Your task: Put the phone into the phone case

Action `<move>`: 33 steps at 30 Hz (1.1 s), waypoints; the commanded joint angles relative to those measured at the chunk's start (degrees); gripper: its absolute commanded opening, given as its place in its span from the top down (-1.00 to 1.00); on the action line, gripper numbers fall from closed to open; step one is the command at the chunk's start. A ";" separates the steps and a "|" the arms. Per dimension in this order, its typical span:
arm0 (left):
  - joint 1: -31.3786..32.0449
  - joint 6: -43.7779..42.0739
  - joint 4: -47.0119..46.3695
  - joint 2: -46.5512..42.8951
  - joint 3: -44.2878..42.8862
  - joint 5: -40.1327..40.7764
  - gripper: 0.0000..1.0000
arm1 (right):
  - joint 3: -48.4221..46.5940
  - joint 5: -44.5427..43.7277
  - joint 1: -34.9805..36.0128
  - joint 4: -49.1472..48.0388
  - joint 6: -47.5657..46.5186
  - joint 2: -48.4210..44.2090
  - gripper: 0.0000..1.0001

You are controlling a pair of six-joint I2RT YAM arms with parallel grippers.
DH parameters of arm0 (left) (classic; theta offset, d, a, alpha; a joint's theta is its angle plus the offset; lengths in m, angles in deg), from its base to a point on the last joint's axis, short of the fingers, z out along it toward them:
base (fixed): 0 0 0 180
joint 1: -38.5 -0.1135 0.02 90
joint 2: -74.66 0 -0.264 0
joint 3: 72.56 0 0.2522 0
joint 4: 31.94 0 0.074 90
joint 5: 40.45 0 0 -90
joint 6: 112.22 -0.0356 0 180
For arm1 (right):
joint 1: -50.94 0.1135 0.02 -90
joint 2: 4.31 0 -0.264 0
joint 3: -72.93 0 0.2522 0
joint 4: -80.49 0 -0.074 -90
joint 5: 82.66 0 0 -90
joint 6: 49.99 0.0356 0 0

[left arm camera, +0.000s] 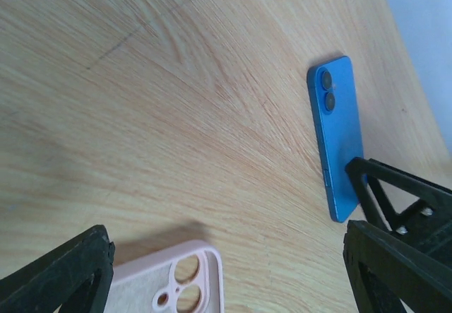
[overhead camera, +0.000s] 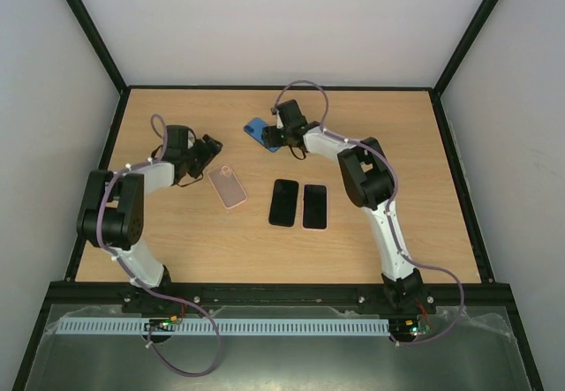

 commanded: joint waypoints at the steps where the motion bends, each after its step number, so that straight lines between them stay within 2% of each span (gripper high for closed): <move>1: -1.22 -0.04 1.43 -5.46 3.23 1.88 -0.78 | -1.29 -5.87 1.53 11.25 -3.48 3.06 -0.64; 10: -2.09 -0.17 3.61 -9.98 5.52 1.31 -0.81 | -4.05 -7.63 2.95 13.13 -8.48 4.59 -0.87; 13: -2.09 -0.63 4.67 -10.65 5.80 1.54 -0.82 | -5.30 -9.47 3.26 13.85 -8.93 5.58 -0.88; 23: -2.09 -1.12 4.96 -12.84 8.75 0.29 -0.83 | -6.72 -11.40 3.61 16.03 -9.19 7.11 -0.69; 33: -2.09 -2.49 5.26 -14.18 11.93 -1.70 -0.82 | 1.52 -13.76 6.17 14.05 -5.61 1.36 -0.48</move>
